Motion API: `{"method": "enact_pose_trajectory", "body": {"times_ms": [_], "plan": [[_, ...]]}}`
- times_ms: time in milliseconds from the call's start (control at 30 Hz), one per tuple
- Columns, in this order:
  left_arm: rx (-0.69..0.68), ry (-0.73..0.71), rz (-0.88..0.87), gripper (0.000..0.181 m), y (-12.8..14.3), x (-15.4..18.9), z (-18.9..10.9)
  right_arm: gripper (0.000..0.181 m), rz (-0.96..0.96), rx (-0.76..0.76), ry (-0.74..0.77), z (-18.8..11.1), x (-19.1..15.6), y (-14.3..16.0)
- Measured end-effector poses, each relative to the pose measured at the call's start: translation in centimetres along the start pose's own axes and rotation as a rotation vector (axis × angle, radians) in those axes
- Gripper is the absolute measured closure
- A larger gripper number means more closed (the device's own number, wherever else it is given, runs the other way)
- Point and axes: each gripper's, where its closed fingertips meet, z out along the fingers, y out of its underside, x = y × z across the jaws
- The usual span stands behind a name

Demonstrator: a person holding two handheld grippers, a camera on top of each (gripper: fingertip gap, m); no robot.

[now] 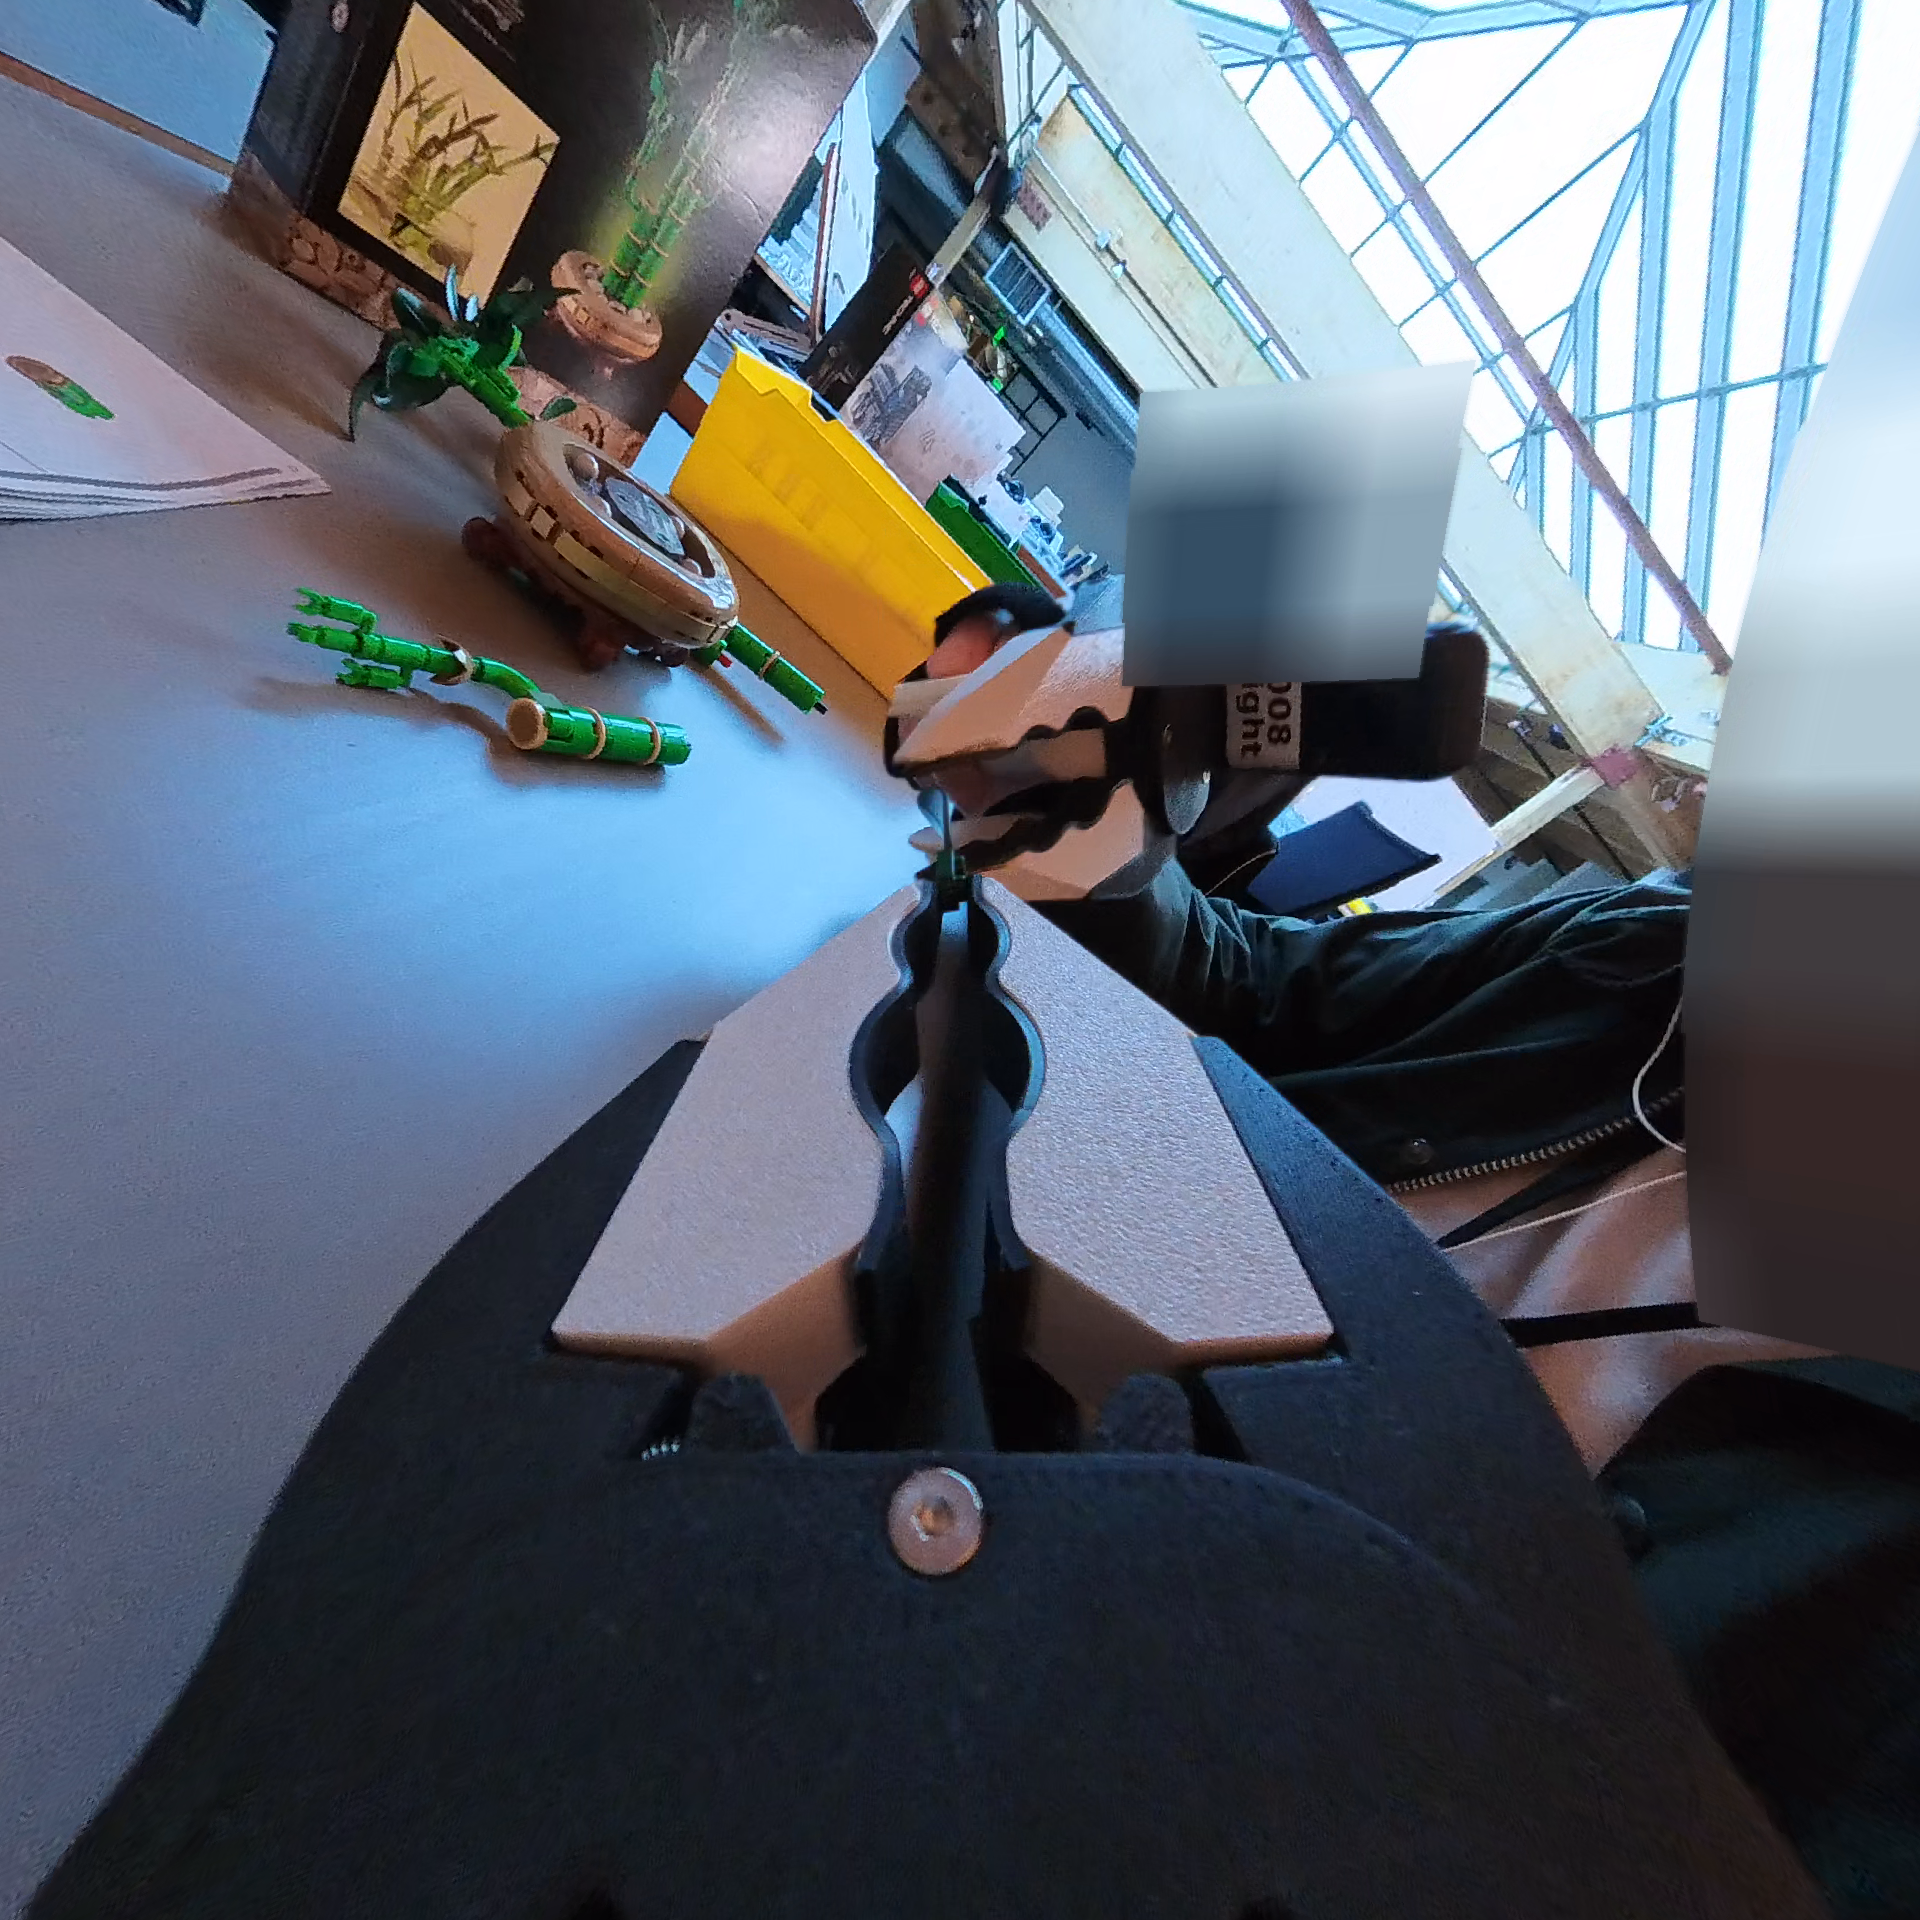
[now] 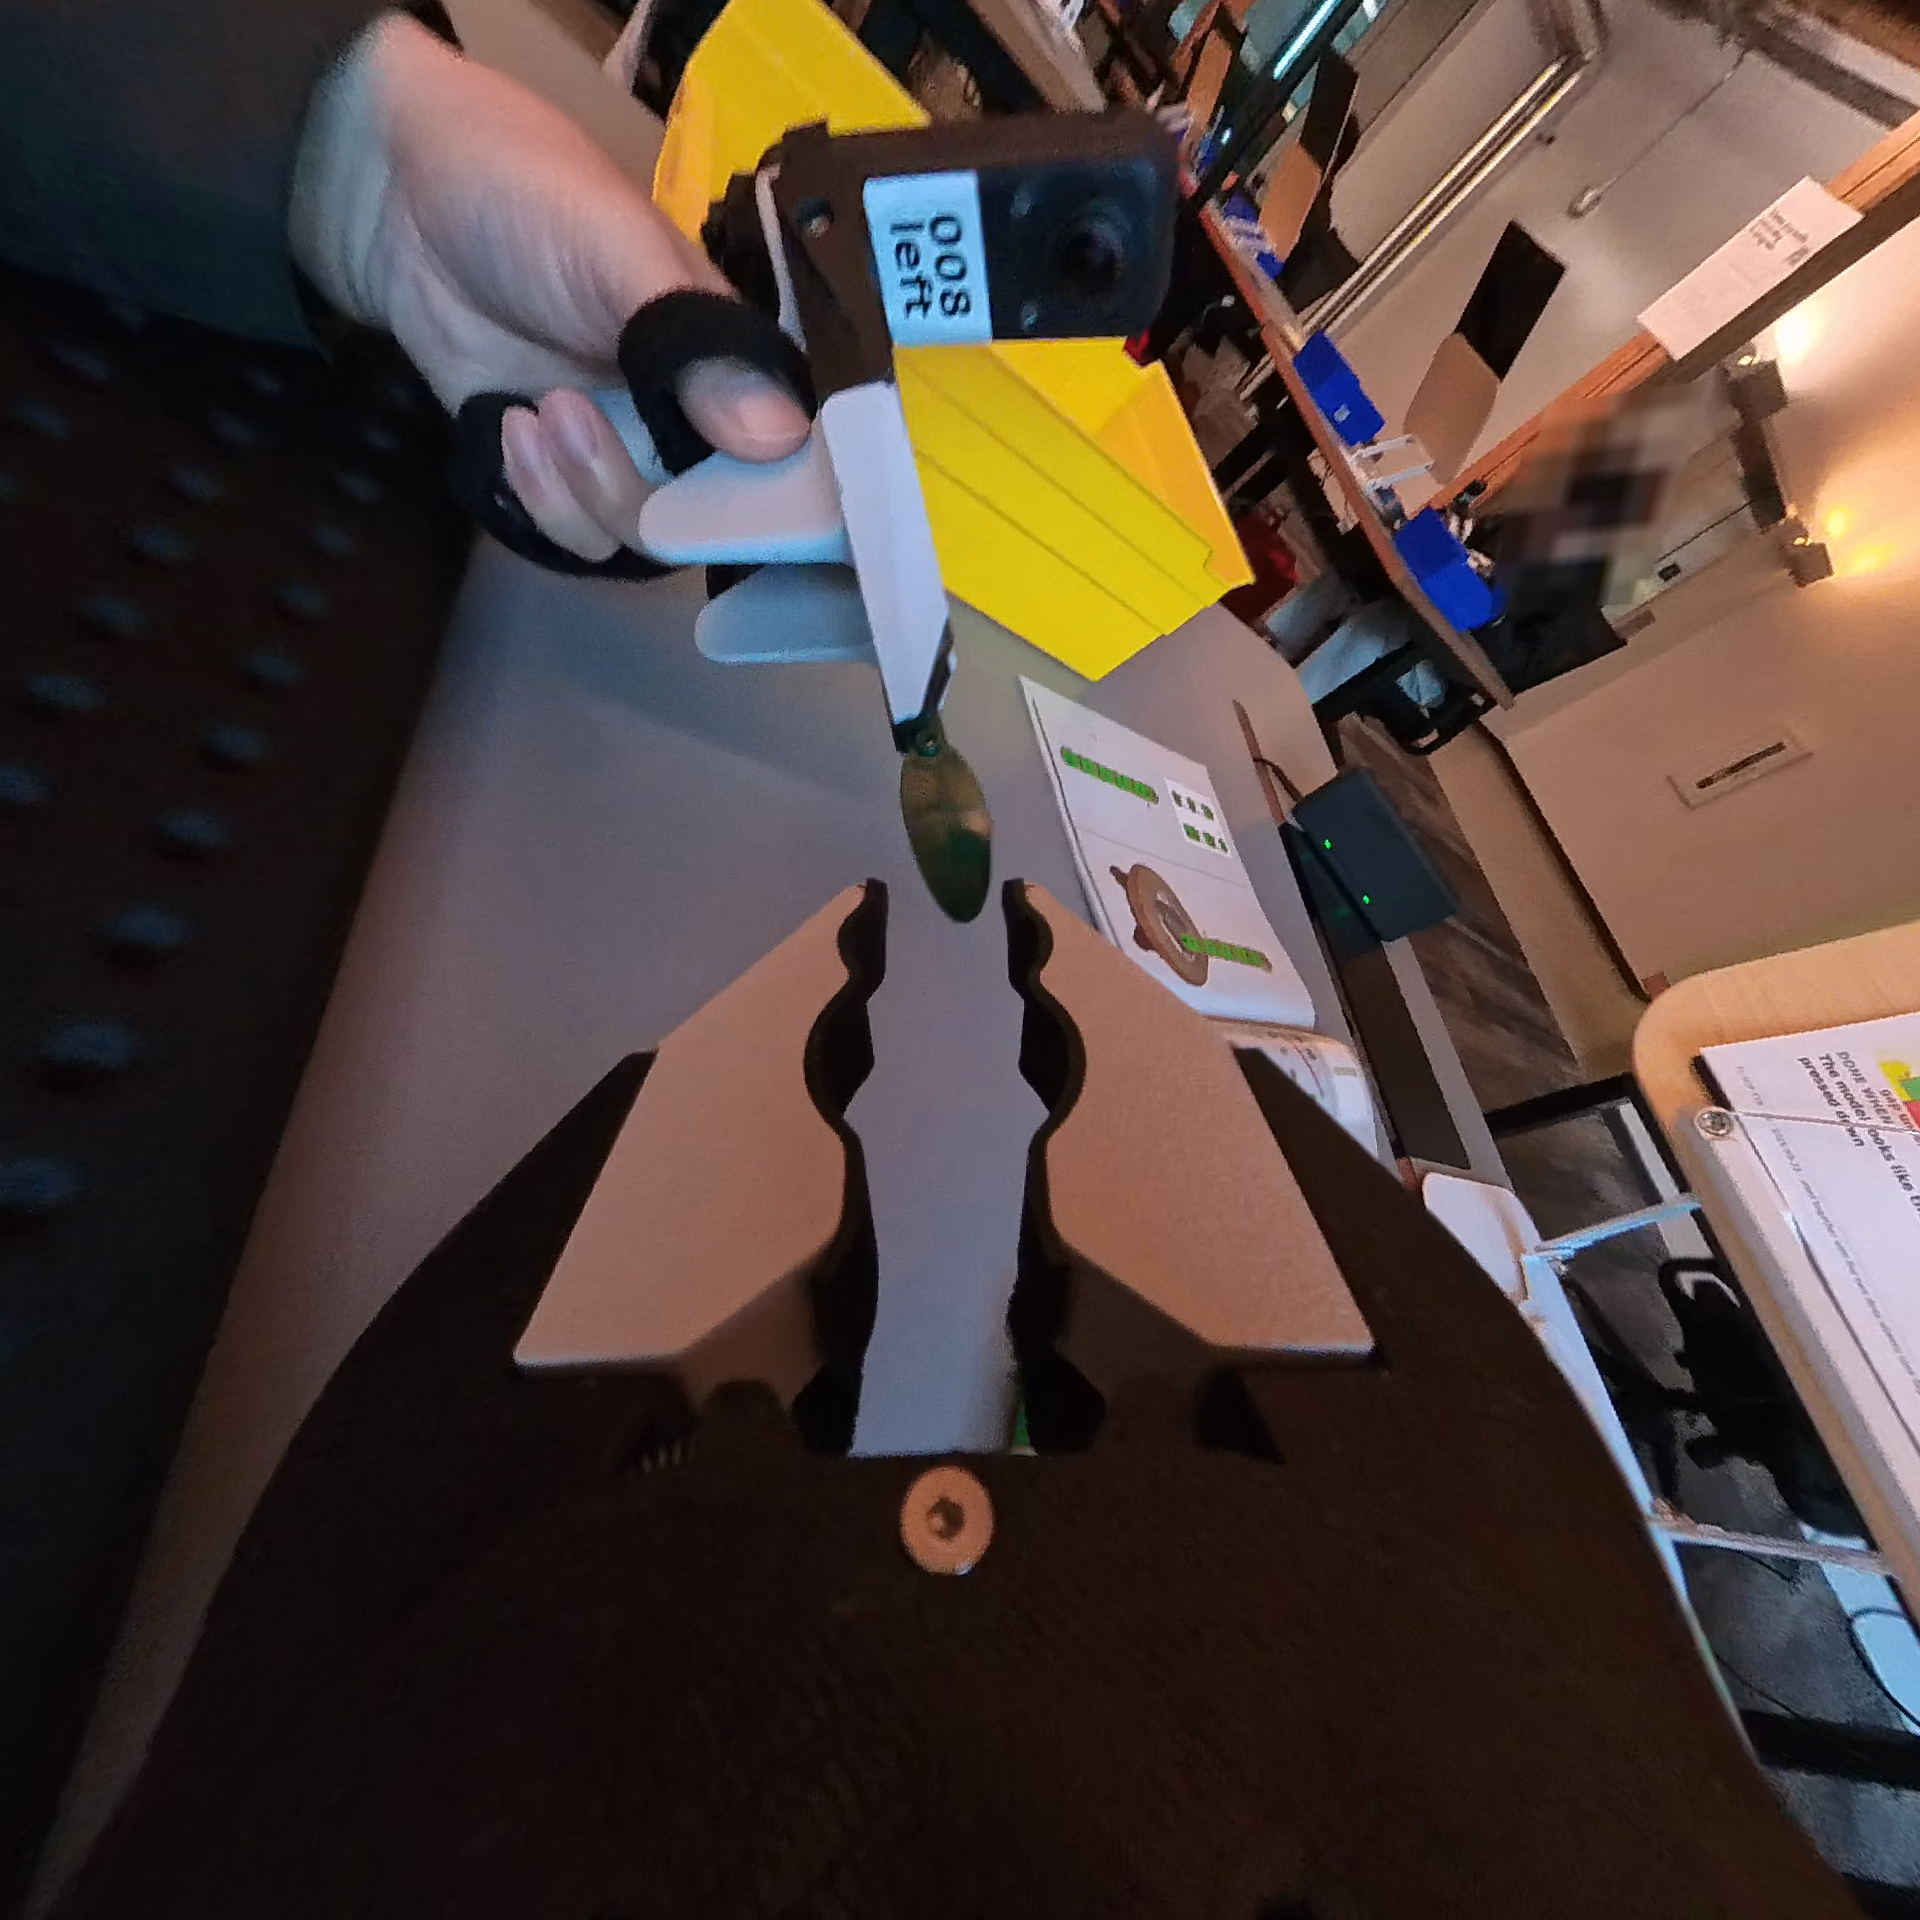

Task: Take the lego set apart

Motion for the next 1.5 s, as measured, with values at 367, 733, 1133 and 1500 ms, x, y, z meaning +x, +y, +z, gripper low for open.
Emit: {"method": "enact_pose_trajectory", "body": {"times_ms": [367,733,1133,1500], "plan": [[-0.032,0.029,-0.007,0.178,0.6,0.5,0.3,0.165,0.019,0.082,-0.052,-0.5,-0.7,-1.4],[-0.018,0.075,-0.027,0.177,0.5,1.0,0.4,0.168,0.033,0.071,-0.048,-0.6,-0.5,-1.4],[0.154,0.035,0.175,0.161,-2.5,2.3,-1.4,0.167,0.167,0.260,0.019,-3.6,2.9,-3.6],[0.160,0.096,0.120,0.163,-2.6,2.6,-1.7,0.168,0.796,0.571,-0.218,-5.6,5.7,-5.0]]}}
